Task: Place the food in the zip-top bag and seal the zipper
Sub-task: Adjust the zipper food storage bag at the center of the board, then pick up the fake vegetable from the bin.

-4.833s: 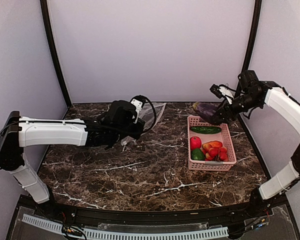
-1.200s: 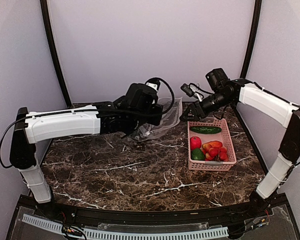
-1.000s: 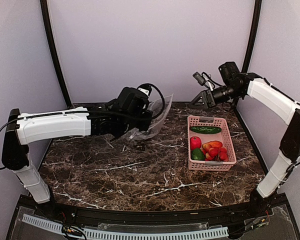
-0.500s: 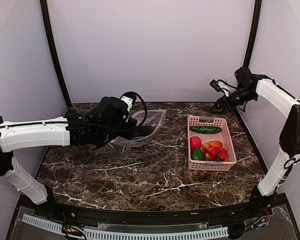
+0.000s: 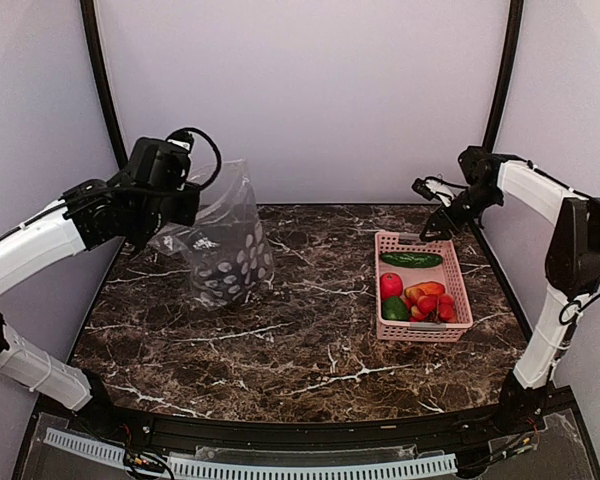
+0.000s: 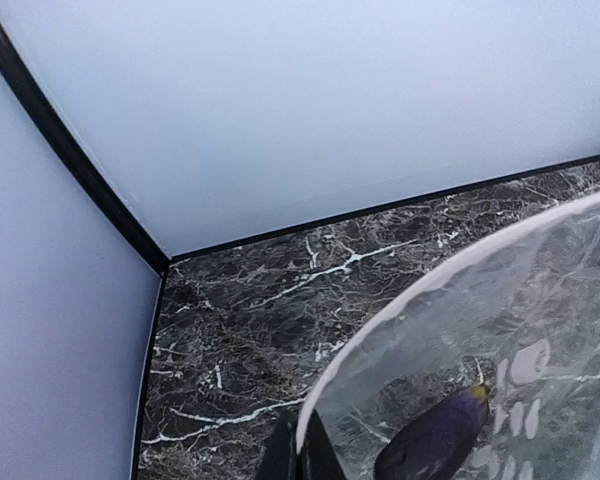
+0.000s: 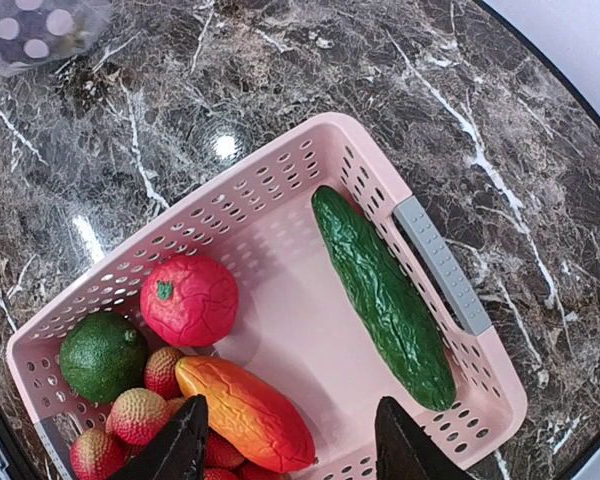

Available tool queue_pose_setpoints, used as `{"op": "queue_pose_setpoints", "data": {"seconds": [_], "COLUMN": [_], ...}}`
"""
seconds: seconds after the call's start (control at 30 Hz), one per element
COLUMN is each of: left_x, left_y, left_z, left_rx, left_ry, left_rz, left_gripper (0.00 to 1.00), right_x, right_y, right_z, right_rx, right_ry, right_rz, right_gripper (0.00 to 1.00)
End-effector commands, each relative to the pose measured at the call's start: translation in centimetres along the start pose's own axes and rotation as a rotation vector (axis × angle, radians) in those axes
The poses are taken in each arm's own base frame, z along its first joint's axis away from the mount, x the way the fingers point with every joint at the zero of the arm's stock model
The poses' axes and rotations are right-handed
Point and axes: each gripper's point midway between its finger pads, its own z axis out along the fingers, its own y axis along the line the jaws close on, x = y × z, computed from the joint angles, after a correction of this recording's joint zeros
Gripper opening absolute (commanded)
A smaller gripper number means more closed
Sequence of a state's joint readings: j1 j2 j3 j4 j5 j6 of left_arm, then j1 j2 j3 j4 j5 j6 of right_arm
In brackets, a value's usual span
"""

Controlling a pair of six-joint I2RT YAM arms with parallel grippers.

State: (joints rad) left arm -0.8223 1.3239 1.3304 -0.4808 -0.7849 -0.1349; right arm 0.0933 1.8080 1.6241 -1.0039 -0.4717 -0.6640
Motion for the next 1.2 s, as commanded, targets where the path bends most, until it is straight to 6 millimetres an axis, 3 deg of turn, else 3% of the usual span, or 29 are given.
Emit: {"op": "queue_pose_setpoints", "data": {"seconds": [0.0, 0.1, 0.17, 0.33, 0.47, 0.7, 1.17], "left_x": [0.7, 1.9, 3.5, 4.9, 5.7, 6.2, 6.6], "left_y": [3.4, -2.1, -4.4, -6.8, -7.7, -7.4, -7.9], "left_z": [-3.0, -2.9, -2.3, -1.0, -0.5, -0.9, -1.7], "left_rx": [0.003, 0.291, 0.37, 0.424, 0.437, 0.446, 0.498], "left_ry": [0.017, 0.041, 0.067, 0.098, 0.127, 0.128, 0.166], "left_rz": [-0.065, -0.154, -0.171, -0.205, -0.209, -0.247, -0.27], "left_gripper": [0.01, 0.01, 0.01, 0.01, 0.01, 0.01, 0.01], "right_x": [-0.9, -0.5, -0.3, -0.6, -0.4, 1.1, 3.9], "right_y": [0.2, 0.3, 0.0, 0.2, -0.1, -2.6, -6.1], "right_z": [-0.6, -0.3, 0.0, 0.1, 0.1, 0.9, 4.5], "right_rx": [-0.055, -0.054, -0.043, -0.07, -0.053, 0.054, 0.119], "right_ry": [-0.04, -0.036, -0.025, -0.037, -0.026, 0.061, 0.204], "right_rz": [0.018, 0.005, -0.005, -0.017, -0.057, -0.135, -0.284], "right_gripper": [0.55, 0.55, 0.55, 0.57, 0.59, 0.59, 0.5]}}
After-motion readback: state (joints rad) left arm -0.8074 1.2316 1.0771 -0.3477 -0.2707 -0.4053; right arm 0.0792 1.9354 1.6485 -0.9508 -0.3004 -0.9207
